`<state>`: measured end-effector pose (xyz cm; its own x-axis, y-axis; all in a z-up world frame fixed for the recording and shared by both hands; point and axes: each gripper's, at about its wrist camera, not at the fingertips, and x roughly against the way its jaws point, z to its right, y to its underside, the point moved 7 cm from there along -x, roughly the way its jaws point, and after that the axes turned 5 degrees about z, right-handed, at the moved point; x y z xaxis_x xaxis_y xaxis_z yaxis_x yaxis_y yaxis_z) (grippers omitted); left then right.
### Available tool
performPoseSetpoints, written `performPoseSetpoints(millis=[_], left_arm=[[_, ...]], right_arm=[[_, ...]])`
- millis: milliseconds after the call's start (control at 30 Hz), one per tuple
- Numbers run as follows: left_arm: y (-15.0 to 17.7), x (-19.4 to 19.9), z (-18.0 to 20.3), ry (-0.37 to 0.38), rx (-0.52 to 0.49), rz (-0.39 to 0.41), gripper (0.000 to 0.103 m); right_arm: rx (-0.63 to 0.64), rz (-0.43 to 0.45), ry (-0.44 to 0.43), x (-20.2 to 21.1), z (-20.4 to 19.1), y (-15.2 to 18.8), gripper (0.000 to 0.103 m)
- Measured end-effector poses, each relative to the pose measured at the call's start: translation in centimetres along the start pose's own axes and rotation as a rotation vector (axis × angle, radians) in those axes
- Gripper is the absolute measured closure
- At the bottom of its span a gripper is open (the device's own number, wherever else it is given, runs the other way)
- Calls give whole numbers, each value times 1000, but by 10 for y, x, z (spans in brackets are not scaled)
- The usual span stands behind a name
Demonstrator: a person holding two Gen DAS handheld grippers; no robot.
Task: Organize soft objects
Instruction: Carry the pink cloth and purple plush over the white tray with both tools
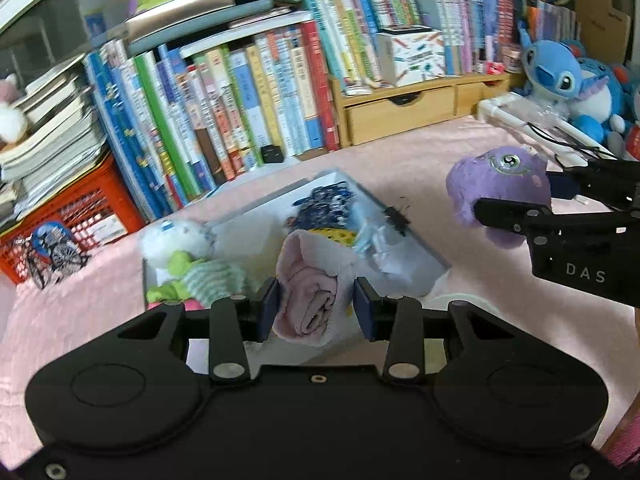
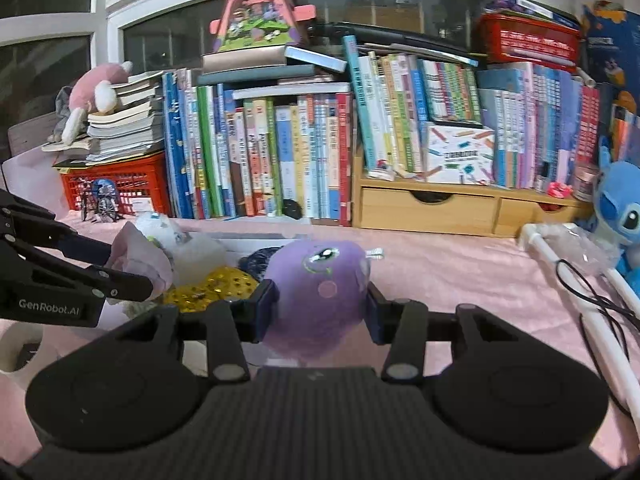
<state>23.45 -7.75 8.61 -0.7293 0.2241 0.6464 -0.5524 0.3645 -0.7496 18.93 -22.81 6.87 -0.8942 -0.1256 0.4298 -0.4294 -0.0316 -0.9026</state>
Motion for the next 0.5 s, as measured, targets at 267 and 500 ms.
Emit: performPoseSetpoints(millis=[267, 500], left_arm=[[11, -8, -41, -5, 96, -53, 65], [16, -16, -66, 4, 146, -106, 65]], right_arm=[[26, -50, -55, -20, -30, -7, 52], [32, -117, -82, -40, -46, -12, 52]])
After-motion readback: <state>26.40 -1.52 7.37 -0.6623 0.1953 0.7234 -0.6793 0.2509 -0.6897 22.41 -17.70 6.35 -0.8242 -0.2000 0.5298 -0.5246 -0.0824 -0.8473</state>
